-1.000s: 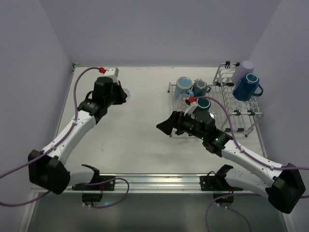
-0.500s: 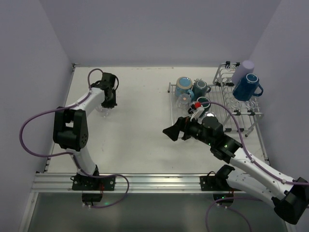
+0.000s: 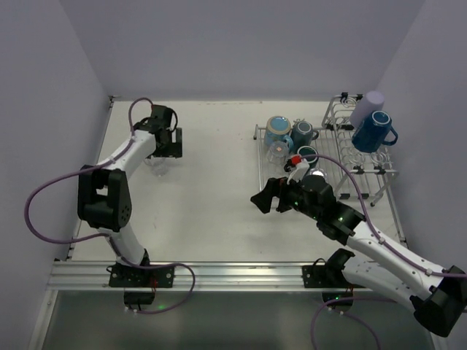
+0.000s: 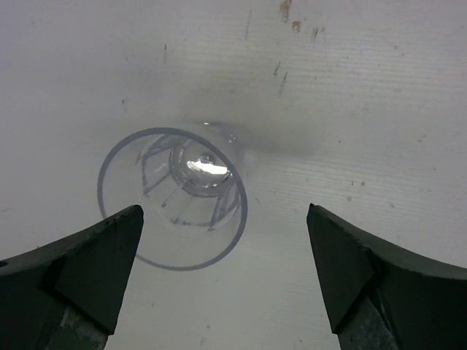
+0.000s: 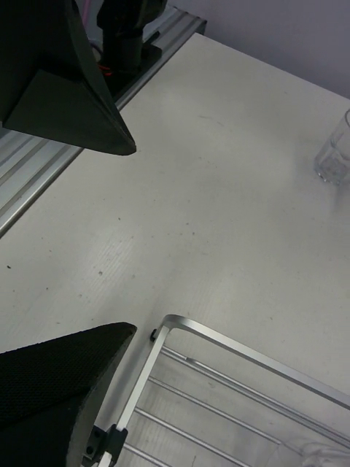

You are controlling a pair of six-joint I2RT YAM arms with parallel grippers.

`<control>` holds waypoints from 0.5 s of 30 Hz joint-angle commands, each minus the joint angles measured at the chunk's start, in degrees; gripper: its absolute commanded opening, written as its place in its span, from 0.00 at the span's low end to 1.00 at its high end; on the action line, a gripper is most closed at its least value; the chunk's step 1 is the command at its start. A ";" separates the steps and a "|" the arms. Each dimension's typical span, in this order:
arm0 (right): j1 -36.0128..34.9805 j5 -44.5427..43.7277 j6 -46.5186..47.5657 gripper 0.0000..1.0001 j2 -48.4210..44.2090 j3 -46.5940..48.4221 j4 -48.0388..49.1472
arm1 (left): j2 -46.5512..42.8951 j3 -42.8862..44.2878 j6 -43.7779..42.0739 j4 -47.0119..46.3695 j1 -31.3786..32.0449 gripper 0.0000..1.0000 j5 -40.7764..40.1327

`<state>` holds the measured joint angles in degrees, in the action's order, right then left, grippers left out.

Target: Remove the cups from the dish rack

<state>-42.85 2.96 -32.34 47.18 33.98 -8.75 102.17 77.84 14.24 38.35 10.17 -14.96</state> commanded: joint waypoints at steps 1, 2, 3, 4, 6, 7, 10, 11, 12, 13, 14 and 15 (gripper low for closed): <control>-0.30 -5.85 2.80 0.99 1.16 4.52 -3.19 | -10.38 -0.15 1.05 -3.36 -0.07 0.99 1.33; -0.30 -7.08 3.33 0.99 1.77 4.95 -3.90 | -12.33 -1.19 1.31 -5.54 0.19 1.00 1.95; -0.39 -8.31 3.59 0.99 2.04 5.83 -5.21 | -14.61 -1.99 1.75 -6.87 0.63 1.00 3.35; -0.39 -11.02 3.86 0.99 2.21 6.27 -5.83 | -19.42 -2.95 2.02 -8.28 1.07 1.00 4.49; -0.30 -14.37 4.47 0.99 3.18 7.59 -7.84 | -24.19 -5.59 3.42 -11.79 2.73 1.00 10.26; -0.30 -17.52 4.65 0.99 3.53 8.12 -8.38 | -29.08 -8.12 3.77 -14.68 3.70 1.00 12.83; -0.39 -22.89 5.44 0.99 5.46 10.58 -11.63 | -38.14 -14.88 5.18 -18.56 9.41 1.00 19.96; -0.39 -27.18 5.96 0.98 5.99 11.28 -12.42 | -40.10 -16.74 5.45 -20.66 10.56 1.00 21.28; -0.39 -29.39 6.14 0.96 7.13 12.51 -13.56 | -43.95 -18.50 6.23 -21.81 12.13 1.00 24.86; -0.30 -31.33 6.49 0.93 7.83 13.13 -14.09 | -45.81 -22.69 6.50 -24.09 12.50 1.00 27.15; -0.22 -35.27 6.93 0.91 8.54 13.74 -14.71 | -47.22 -24.56 6.68 -24.72 12.59 1.00 29.18; -0.22 -37.31 7.11 0.89 10.20 15.14 -16.02 | -50.20 -26.15 6.68 -25.07 12.68 1.00 31.98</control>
<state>-43.03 -21.56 -27.16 55.05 44.66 -20.93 55.00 57.39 18.96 17.98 22.70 6.61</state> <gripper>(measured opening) 0.907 0.997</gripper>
